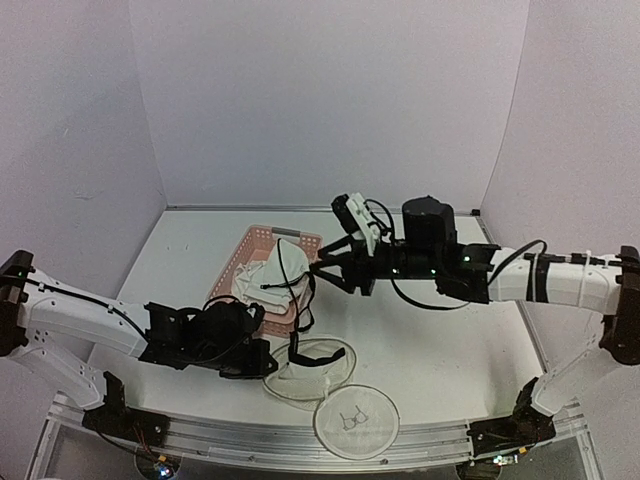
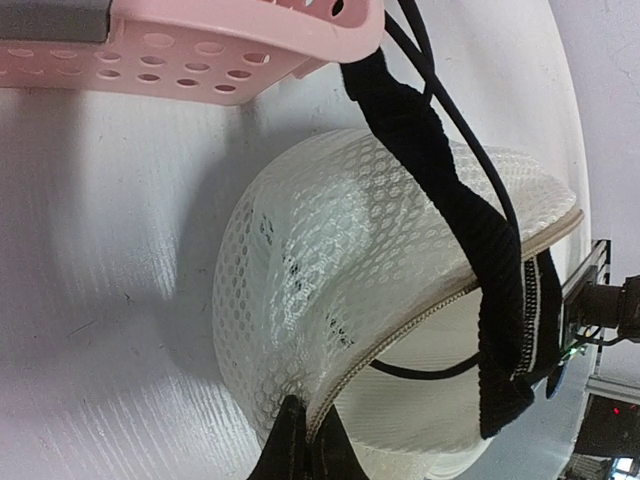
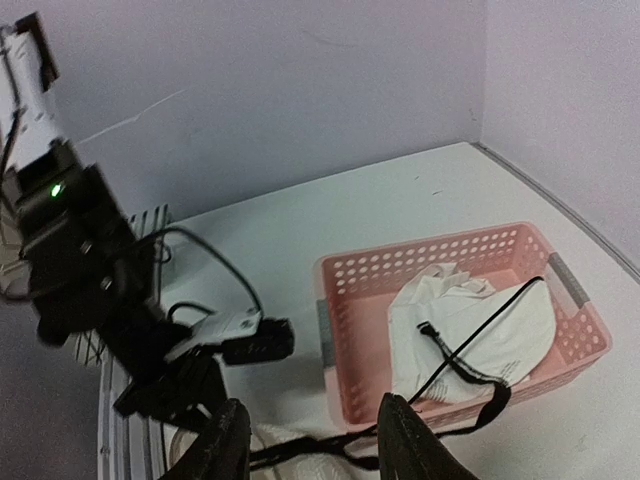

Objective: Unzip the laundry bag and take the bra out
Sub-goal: Pick up the bra from the laundry bag.

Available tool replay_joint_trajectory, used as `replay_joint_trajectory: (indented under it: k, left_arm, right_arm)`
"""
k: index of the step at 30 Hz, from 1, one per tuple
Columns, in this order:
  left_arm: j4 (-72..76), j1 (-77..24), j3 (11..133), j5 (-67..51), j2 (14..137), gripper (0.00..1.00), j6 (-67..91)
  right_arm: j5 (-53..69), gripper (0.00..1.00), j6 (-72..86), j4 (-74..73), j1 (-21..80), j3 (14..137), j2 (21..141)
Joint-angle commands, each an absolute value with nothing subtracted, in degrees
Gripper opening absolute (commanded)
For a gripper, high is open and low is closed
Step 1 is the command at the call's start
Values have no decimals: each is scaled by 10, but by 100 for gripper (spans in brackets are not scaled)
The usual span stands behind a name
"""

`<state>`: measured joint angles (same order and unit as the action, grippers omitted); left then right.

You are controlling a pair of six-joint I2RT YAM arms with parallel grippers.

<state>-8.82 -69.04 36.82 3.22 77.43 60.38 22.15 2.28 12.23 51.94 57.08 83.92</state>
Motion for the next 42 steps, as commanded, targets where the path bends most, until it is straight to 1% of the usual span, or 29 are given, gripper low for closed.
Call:
replay_joint_trajectory:
  k: [1, 6, 10, 16, 31, 37, 40, 42]
  left_arm:
    - [-73, -687, 401, 36, 786, 0, 589]
    - [-71, -687, 405, 34, 795, 0, 587]
    - [-71, -687, 404, 34, 794, 0, 587]
    - [-70, -687, 403, 33, 793, 0, 588]
    - [-70, -687, 397, 34, 782, 0, 584]
    - [-70, -687, 396, 34, 782, 0, 584]
    - [-70, -687, 398, 33, 784, 0, 582]
    - [-70, -687, 399, 33, 784, 0, 582]
  right_arm:
    - [327, 46, -84, 79, 520, 504, 782]
    - [364, 48, -163, 37, 522, 444, 739]
    - [376, 51, -214, 27, 524, 421, 734]
    - [368, 52, -264, 8, 549, 444, 794]
    - [312, 53, -288, 1, 584, 540, 943]
    - [303, 51, -289, -19, 599, 553, 974]
    - [298, 46, -282, -25, 601, 559, 985]
    - [295, 40, -277, -29, 600, 562, 988]
